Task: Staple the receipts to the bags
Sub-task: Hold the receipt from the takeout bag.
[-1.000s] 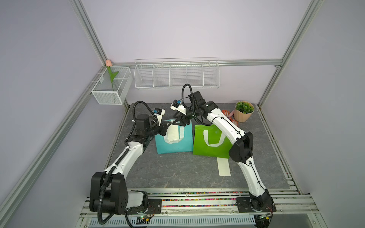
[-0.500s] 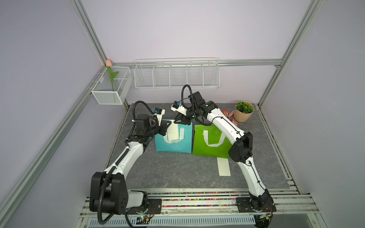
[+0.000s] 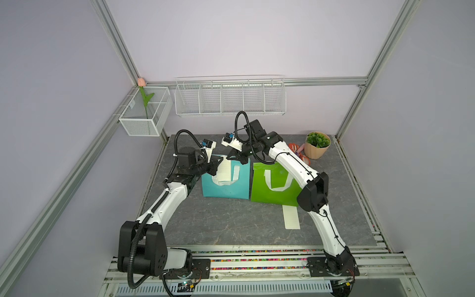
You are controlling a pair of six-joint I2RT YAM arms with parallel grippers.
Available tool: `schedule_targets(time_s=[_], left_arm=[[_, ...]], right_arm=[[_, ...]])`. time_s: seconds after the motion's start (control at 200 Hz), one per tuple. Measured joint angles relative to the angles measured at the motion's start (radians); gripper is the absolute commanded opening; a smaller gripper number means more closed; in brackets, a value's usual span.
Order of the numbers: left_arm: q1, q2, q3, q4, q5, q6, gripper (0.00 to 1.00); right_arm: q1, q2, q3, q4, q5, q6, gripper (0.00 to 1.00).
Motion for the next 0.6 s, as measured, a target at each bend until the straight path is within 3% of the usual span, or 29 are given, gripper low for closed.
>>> schedule_targets(time_s=[0.05,0.145,0.215,0.255,0.33,0.6], left_arm=[[0.0,0.0,0.0,0.0,-0.009,0.003,0.0],[0.0,0.0,0.0,-0.002,-0.022,0.013,0.31],[-0.004,-0.008,0.0,-0.02,-0.04,0.023,0.75],[-0.005,-0.021,0.0,-0.038,-0.056,0.026,0.85],[-0.006,-0.068,0.0,-0.082,-0.105,0.031,0.93],[0.004,-0.2,0.114,-0.28,-0.198,0.18,0.92]], right_arm=[[0.0,0.0,0.0,0.0,0.0,-0.003,0.06],[0.0,0.0,0.0,0.0,0.001,-0.006,0.06],[0.0,0.0,0.0,0.001,0.001,-0.008,0.06],[-0.001,0.0,0.0,0.001,0.001,-0.01,0.06],[-0.004,0.0,0.0,0.001,0.0,-0.014,0.06],[-0.006,-0.046,-0.084,0.031,-0.003,-0.091,0.06]])
